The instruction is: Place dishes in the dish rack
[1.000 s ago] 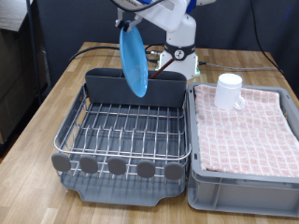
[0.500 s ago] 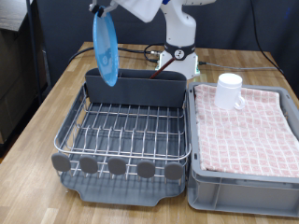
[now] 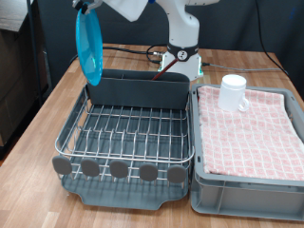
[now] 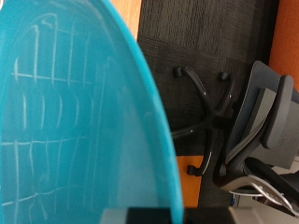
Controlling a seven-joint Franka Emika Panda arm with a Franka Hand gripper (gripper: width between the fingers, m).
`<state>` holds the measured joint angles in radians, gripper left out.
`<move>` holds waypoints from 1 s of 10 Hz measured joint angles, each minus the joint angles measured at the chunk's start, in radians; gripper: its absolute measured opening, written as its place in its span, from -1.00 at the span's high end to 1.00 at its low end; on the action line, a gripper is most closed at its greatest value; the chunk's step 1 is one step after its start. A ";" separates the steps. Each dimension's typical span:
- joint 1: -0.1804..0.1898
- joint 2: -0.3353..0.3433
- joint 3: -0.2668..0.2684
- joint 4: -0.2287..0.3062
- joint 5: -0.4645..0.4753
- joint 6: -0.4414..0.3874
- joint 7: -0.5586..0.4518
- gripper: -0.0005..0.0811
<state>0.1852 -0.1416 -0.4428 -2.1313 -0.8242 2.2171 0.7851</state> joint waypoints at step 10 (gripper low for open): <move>0.000 0.102 -0.066 -0.054 -0.088 0.165 0.055 0.93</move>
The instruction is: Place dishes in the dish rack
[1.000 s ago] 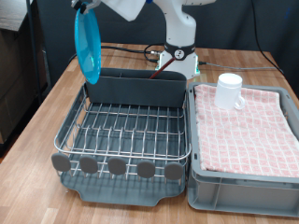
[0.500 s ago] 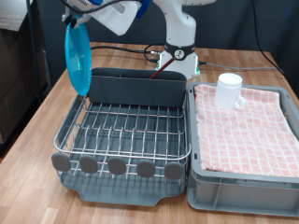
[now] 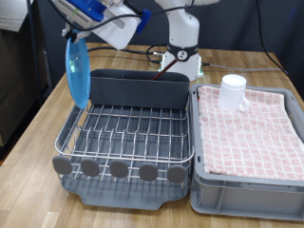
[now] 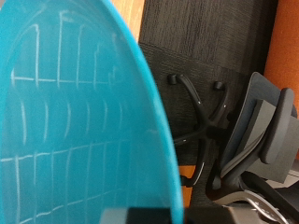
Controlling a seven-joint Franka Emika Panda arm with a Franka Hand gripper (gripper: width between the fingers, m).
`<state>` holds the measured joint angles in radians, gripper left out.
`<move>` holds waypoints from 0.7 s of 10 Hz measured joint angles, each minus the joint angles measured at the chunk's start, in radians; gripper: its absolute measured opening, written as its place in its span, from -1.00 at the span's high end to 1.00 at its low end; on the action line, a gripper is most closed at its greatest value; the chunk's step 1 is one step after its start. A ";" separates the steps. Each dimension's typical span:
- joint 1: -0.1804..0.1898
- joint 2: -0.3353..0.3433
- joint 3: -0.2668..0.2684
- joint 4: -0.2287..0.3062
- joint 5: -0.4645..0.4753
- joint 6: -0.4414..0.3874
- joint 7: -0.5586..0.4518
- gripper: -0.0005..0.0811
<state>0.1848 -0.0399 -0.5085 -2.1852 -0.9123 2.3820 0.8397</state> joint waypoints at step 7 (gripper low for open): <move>0.000 0.068 -0.039 -0.069 -0.113 0.135 0.129 0.93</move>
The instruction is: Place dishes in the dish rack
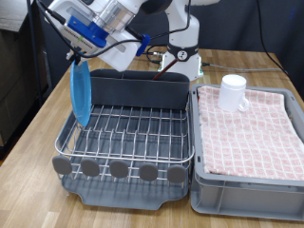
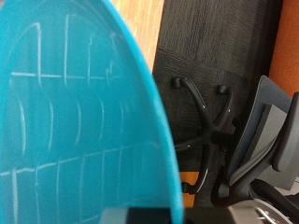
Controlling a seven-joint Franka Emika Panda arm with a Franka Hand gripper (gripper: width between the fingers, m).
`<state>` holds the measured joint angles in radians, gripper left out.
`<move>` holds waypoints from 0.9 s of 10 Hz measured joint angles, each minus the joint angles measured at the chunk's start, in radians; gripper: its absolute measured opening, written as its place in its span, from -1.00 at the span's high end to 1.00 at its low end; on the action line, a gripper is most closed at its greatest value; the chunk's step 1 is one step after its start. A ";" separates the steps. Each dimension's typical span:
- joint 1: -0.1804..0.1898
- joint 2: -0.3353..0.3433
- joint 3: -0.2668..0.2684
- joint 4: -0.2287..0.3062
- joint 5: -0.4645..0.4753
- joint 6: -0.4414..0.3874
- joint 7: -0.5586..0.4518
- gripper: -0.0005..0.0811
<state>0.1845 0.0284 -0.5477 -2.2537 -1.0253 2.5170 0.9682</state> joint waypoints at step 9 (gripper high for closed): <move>0.000 0.108 -0.027 -0.004 -0.028 0.112 0.079 0.93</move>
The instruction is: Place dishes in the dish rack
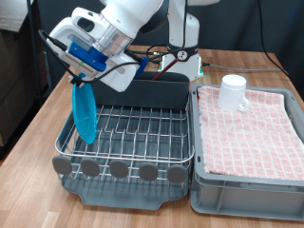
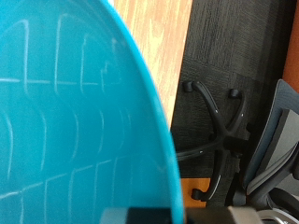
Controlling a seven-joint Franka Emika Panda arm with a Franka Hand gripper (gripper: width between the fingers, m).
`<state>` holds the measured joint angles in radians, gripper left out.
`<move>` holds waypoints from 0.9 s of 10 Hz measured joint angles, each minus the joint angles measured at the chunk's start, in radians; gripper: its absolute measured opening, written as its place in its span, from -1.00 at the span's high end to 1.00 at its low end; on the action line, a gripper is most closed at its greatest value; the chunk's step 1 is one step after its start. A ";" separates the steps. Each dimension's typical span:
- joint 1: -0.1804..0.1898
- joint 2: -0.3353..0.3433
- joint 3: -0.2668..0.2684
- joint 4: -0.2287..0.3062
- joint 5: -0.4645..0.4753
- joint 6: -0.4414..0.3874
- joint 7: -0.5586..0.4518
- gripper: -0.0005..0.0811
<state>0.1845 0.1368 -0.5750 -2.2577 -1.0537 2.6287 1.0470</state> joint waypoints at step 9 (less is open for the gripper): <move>0.001 0.005 0.012 0.002 0.098 -0.004 -0.010 -0.08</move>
<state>0.1857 0.1420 -0.5629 -2.2561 -0.9559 2.6242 1.0368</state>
